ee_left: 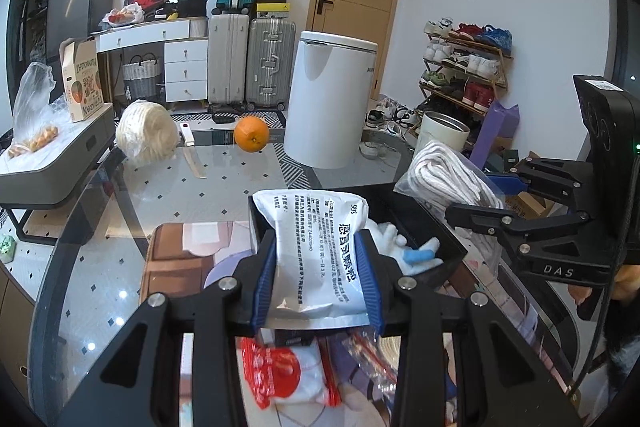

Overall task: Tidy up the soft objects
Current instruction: 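Carry the rope bag with the right gripper while the left carries the sachet to the box, then open both grippers to drop the rope bag and sachet into the box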

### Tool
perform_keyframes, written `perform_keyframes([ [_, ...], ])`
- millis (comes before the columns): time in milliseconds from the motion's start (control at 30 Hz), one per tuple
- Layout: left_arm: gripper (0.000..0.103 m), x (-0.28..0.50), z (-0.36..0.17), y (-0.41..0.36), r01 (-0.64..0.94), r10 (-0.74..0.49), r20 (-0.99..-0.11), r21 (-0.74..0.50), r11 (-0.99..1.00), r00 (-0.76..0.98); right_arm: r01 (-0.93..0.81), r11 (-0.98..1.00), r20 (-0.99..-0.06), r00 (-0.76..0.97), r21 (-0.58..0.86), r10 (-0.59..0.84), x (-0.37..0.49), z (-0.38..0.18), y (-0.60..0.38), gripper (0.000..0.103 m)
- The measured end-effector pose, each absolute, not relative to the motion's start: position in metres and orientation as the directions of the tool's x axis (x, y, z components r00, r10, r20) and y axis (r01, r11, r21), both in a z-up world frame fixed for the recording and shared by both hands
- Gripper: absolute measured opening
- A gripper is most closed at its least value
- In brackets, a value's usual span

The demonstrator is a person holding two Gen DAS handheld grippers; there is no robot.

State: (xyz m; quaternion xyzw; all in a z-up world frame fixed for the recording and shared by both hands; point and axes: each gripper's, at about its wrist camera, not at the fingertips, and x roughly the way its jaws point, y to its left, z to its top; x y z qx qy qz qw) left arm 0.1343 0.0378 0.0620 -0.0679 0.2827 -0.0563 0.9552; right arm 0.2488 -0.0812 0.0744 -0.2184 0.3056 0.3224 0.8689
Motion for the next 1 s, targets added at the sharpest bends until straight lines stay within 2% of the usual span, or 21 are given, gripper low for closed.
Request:
perform_keyframes([
  [633,0.037,0.192,0.039,0.027,0.076,-0.148,-0.607,-0.143,0.987,0.781,-0.715,0.679,-0.683,0.581,-0.168,0.443,0.275,0.064,-0.072,0.042],
  [900,0.042,0.201,0.029,0.024,0.079,-0.136,-0.631,-0.117,0.990,0.764,-0.729,0.663,-0.691,0.568,-0.170,0.448,0.283,0.058,-0.065,0.042],
  [1000,0.048,0.200,0.029,0.024,0.083,-0.143,-0.632,-0.123,0.989,0.761,-0.733,0.657,-0.690,0.568,-0.176,0.449,0.285,0.058,-0.061,0.042],
])
